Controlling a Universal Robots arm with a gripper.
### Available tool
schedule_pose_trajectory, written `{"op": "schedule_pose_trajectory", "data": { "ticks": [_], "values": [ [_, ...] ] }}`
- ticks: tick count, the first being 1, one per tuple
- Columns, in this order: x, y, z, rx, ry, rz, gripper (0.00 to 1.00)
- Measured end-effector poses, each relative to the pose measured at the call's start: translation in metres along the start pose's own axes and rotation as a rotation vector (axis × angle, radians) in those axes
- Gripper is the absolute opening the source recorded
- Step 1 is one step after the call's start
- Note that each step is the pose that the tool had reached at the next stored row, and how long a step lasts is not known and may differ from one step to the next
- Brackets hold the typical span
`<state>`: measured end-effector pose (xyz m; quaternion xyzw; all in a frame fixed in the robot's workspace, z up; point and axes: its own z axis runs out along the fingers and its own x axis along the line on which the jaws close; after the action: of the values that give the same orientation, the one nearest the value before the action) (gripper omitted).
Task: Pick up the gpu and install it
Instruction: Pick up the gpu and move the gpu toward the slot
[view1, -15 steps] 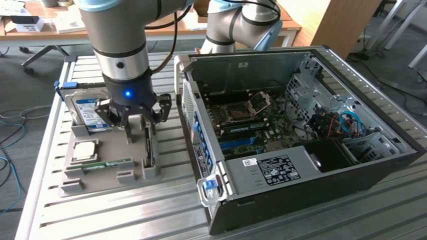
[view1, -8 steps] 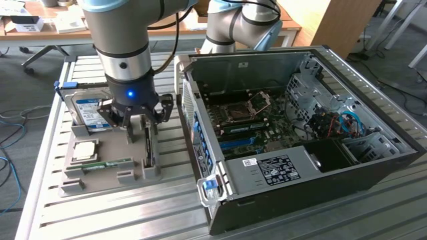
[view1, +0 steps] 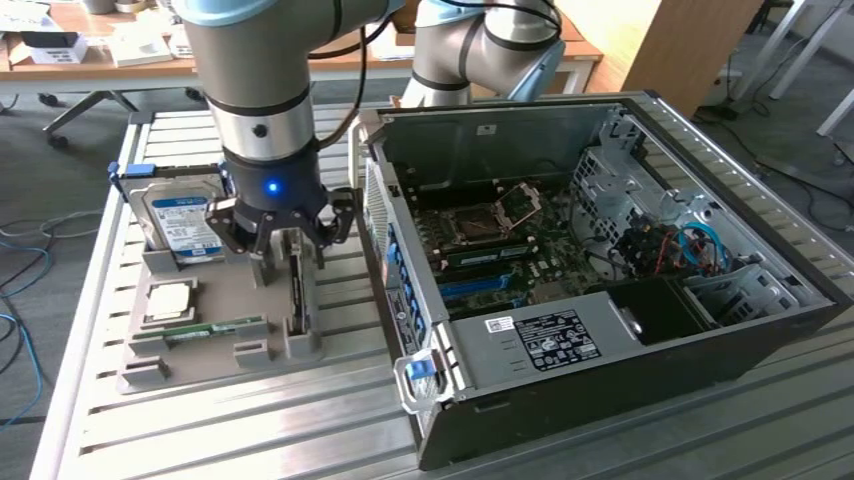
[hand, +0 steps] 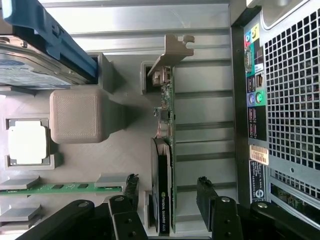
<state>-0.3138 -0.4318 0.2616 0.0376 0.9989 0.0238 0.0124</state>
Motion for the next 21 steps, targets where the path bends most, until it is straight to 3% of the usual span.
{"op": "schedule_pose_trajectory", "data": {
  "ticks": [13,21],
  "values": [
    [-0.001,-0.0007,0.0165,0.0000,0.0000,0.000,0.59],
    [-0.001,-0.0007,0.0196,0.0000,0.0001,0.000,0.59]
  ]
}}
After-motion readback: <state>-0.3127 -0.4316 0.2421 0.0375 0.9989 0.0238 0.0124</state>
